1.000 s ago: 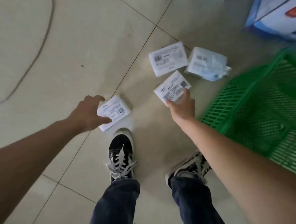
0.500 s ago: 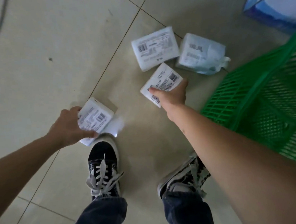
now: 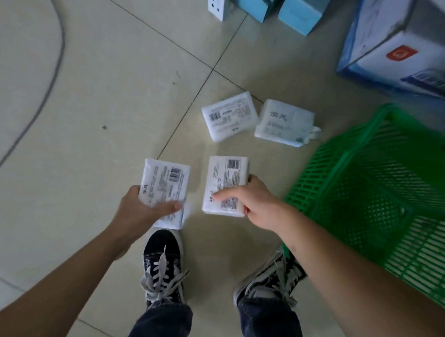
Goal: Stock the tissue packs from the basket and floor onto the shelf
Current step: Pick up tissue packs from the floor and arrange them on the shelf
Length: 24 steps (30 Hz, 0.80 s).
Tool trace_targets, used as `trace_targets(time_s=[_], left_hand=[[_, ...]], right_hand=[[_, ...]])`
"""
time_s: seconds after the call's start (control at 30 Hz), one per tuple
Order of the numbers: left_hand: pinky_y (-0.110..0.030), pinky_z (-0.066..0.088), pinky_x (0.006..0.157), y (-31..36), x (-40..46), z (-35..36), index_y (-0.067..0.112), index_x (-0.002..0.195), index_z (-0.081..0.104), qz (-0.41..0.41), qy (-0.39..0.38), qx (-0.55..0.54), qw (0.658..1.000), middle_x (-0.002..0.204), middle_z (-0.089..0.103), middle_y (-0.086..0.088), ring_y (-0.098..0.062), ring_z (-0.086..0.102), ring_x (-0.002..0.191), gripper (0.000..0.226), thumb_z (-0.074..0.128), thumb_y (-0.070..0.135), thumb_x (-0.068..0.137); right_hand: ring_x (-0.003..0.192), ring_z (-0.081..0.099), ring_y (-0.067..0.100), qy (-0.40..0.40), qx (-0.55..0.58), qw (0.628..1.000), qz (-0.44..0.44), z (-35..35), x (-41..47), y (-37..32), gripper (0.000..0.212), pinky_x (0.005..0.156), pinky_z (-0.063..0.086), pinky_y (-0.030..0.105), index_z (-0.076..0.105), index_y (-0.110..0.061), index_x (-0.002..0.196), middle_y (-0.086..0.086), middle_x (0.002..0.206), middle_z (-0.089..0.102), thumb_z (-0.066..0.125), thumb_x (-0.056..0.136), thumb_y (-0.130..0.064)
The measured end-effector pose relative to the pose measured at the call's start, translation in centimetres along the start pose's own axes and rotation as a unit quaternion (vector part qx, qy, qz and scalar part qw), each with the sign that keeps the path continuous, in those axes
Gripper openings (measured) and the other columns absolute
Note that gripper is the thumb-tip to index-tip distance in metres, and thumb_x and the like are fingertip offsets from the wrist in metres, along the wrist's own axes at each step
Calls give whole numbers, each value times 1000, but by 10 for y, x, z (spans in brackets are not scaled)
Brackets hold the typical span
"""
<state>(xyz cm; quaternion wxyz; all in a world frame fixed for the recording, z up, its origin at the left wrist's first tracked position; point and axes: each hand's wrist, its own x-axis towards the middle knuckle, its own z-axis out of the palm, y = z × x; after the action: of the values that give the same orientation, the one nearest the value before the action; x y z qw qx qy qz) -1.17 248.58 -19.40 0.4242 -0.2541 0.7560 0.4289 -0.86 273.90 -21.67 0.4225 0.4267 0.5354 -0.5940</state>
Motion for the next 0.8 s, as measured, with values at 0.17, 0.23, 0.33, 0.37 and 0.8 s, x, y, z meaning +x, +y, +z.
trace_targets(time_s=[0.17,0.23,0.33,0.37,0.8], left_hand=[[-22,55,66,47,-59,-11,23,110,69,13,-12,-41,999,101,79,3,-16,76,91,42,90,29,74],[-20,54,66,66,-81,-18,23,114,66,24,-16,-59,998,104,78,3,-16,75,93,49,91,32,72],[-14,53,58,97,-113,-30,20,118,65,37,-13,-80,996,105,77,1,-14,75,90,58,92,37,69],[-14,55,56,111,-125,-34,18,119,66,44,-13,-86,995,105,78,-1,-15,77,89,63,93,40,67],[-31,55,67,339,-373,-121,14,108,75,168,-89,-103,976,95,83,-7,-23,80,84,52,94,35,65]], right_hand=[[108,74,29,-52,10,998,-33,-12,-65,-31,70,104,52,53,53,-6,129,12,115,77,83,68,11],[110,73,30,-53,12,997,-58,-14,-97,-50,69,109,48,56,53,-8,129,12,116,76,83,69,8],[110,73,31,-45,6,993,-108,-13,-147,-80,73,108,48,58,57,-9,127,10,114,77,87,61,-5],[109,73,31,-33,2,992,-125,-12,-166,-90,72,107,49,58,59,-10,125,9,112,78,87,59,-7],[100,76,18,63,15,958,-279,-14,-485,-212,68,82,55,27,57,-16,124,5,111,78,86,63,-9]])
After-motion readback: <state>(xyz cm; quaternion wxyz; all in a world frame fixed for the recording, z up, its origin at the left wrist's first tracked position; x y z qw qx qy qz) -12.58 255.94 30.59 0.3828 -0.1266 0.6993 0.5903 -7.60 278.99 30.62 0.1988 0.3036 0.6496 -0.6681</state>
